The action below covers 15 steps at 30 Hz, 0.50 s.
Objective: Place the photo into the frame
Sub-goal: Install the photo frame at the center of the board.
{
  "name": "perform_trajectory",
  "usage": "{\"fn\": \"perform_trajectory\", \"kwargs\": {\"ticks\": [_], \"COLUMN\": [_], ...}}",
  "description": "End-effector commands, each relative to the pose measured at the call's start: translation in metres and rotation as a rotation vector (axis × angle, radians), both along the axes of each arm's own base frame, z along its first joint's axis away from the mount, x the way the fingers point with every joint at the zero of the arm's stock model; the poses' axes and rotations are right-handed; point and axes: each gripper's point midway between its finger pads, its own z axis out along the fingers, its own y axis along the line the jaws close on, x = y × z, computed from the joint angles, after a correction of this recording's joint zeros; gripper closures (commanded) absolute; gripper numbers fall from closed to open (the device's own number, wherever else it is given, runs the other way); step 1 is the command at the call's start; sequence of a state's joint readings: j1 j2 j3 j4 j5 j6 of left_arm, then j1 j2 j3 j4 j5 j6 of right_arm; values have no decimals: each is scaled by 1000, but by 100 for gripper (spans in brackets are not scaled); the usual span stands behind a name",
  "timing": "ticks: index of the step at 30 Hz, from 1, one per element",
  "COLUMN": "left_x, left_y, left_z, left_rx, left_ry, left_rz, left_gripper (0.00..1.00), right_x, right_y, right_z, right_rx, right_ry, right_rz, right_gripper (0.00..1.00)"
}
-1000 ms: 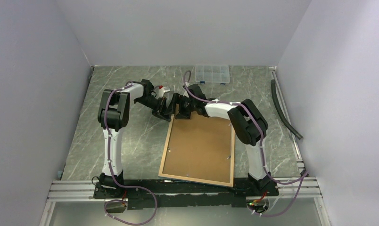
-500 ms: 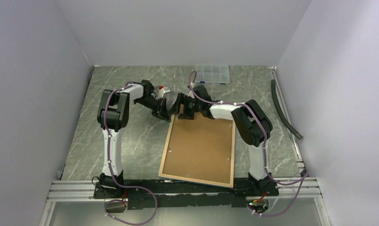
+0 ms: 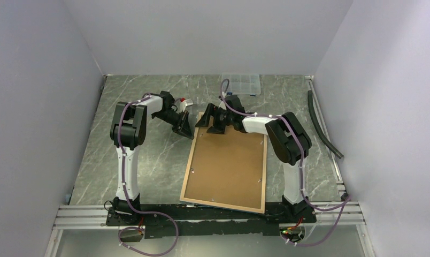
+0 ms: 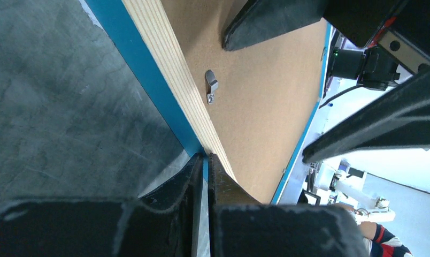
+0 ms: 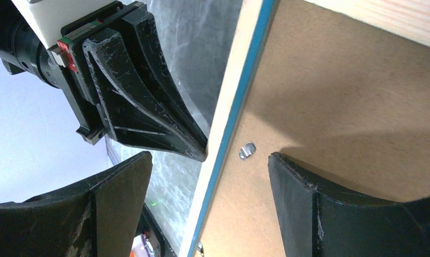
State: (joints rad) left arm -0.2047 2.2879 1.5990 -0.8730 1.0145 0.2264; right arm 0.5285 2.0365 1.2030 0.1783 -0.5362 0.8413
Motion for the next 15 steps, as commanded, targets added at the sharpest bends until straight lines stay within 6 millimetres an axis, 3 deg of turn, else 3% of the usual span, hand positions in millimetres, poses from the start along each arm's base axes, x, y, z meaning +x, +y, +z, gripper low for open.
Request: {"fn": "perform_trajectory", "kwargs": {"ticks": [1, 4, 15], "left_x": [-10, -10, -10], "left_y": [7, 7, 6], "left_z": [-24, -25, -23], "left_rx": [102, 102, 94], "left_ry": [-15, -14, -17], "left_rz": [-43, -46, -44], "left_gripper": [88, 88, 89], "right_x": [-15, -21, -18], "right_y": [20, 26, 13], "right_z": [-16, -18, -30], "right_rx": [-9, -12, -102], "right_ry": [50, 66, 89], "right_rz": [52, 62, -7], "right_gripper": [16, 16, 16]}}
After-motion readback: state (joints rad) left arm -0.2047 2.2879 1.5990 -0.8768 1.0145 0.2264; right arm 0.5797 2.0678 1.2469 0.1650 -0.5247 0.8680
